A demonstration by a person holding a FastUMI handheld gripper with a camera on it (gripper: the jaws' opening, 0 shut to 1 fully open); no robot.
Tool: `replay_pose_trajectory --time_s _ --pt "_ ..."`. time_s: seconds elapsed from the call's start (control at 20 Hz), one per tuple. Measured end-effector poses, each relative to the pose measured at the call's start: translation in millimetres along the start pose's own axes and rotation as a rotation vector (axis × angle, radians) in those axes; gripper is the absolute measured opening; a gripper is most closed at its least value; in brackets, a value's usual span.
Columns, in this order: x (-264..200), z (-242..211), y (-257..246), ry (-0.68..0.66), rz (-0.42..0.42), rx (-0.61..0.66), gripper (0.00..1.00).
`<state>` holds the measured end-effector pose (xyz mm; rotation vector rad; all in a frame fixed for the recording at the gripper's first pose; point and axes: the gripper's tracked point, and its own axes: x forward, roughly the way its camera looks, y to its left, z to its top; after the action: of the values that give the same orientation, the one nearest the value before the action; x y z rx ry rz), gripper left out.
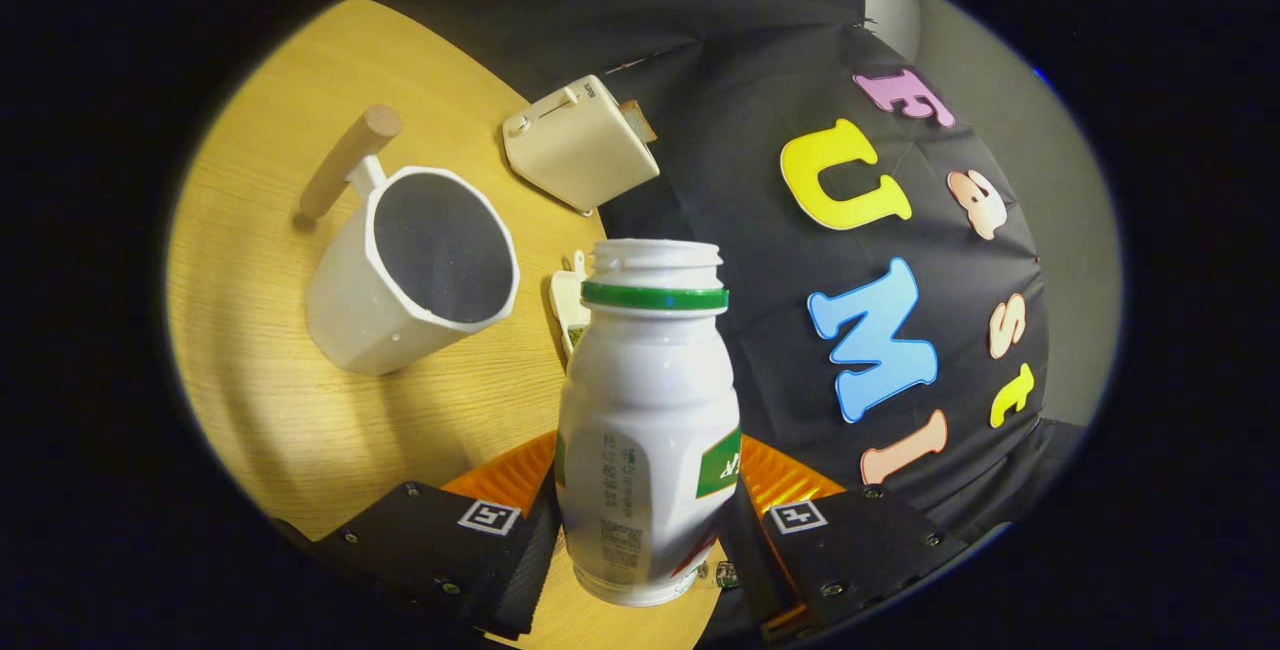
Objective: Take the bottle from table, then pour the juice into the cup, finally place the bottle on the coaster
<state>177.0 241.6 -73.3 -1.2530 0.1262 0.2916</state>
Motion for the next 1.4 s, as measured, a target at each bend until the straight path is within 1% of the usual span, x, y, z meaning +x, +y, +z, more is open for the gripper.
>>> replay_pose_trajectory --time_s 0.4,0.8,1.1,1.4 --pt "4 2 -4 0.012 -0.019 -0.117 0.76" --pt "3 7 -12 0.007 -0.061 -0.261 0.75" --pt "3 9 -17 0.001 -0.087 -0.344 0.76" --pt "4 9 -19 0.001 -0.093 -0.401 0.75"
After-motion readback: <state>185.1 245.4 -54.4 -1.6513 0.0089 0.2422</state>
